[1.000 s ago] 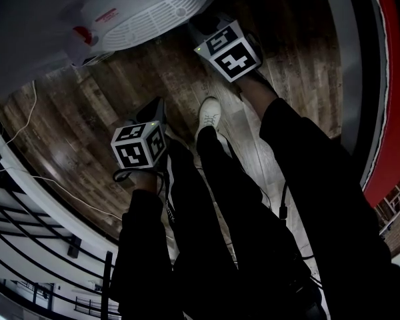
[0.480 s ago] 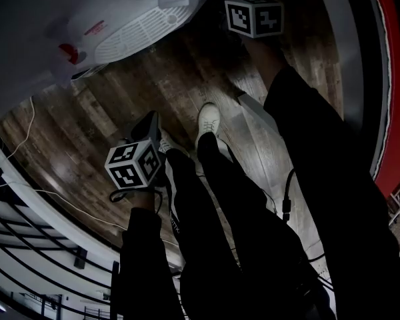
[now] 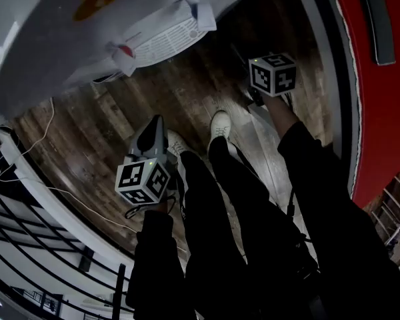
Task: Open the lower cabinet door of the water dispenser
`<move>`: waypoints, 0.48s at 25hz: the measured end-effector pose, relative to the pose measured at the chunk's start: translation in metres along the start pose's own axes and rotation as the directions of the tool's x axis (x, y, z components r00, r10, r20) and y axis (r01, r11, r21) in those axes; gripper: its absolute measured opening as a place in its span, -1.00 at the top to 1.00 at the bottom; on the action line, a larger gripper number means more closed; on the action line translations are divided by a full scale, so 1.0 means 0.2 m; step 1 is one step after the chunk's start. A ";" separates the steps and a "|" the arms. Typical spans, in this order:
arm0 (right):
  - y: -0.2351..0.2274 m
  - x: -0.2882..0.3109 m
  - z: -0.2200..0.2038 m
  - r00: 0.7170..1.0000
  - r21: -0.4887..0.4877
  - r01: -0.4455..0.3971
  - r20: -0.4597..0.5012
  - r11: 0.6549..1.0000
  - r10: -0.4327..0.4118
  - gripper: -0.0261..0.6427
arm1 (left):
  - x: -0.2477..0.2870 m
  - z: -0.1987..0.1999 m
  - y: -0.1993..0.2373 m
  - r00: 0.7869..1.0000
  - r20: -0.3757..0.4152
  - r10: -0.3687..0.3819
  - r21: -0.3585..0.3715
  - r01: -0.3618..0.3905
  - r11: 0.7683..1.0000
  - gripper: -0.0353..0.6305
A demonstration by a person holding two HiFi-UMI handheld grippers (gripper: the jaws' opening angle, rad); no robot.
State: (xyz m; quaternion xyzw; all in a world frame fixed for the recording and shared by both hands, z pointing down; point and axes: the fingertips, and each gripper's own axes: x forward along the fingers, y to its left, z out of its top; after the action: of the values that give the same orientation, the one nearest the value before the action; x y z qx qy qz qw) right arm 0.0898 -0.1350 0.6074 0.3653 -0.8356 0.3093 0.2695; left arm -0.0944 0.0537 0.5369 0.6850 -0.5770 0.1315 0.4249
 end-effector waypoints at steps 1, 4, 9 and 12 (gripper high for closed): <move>0.06 -0.08 -0.02 1.000 0.003 -0.001 -0.001 1.000 0.001 0.93 | -0.06 0.06 -0.02 1.000 0.026 -0.001 0.014 0.000 1.000 0.88; 0.29 -0.31 0.05 0.999 -0.022 -0.041 0.021 0.999 0.041 0.93 | -0.26 0.26 -0.11 0.996 0.093 0.006 0.056 -0.011 0.998 0.87; 0.71 -0.71 0.35 0.988 -0.203 -0.129 0.059 0.971 0.144 0.93 | -0.61 0.56 -0.28 0.980 0.200 0.024 0.074 -0.040 0.996 0.88; 0.93 -0.96 0.60 0.976 -0.312 -0.124 0.131 0.942 0.172 0.93 | -0.86 0.75 -0.36 0.965 0.263 0.021 0.109 -0.051 0.993 0.88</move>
State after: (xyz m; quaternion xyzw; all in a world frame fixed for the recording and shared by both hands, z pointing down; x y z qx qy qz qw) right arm 0.0310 -0.0346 0.3396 0.2788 -0.9168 0.1679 0.2316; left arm -0.1277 0.0590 0.3000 0.7091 -0.6318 0.0808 0.3023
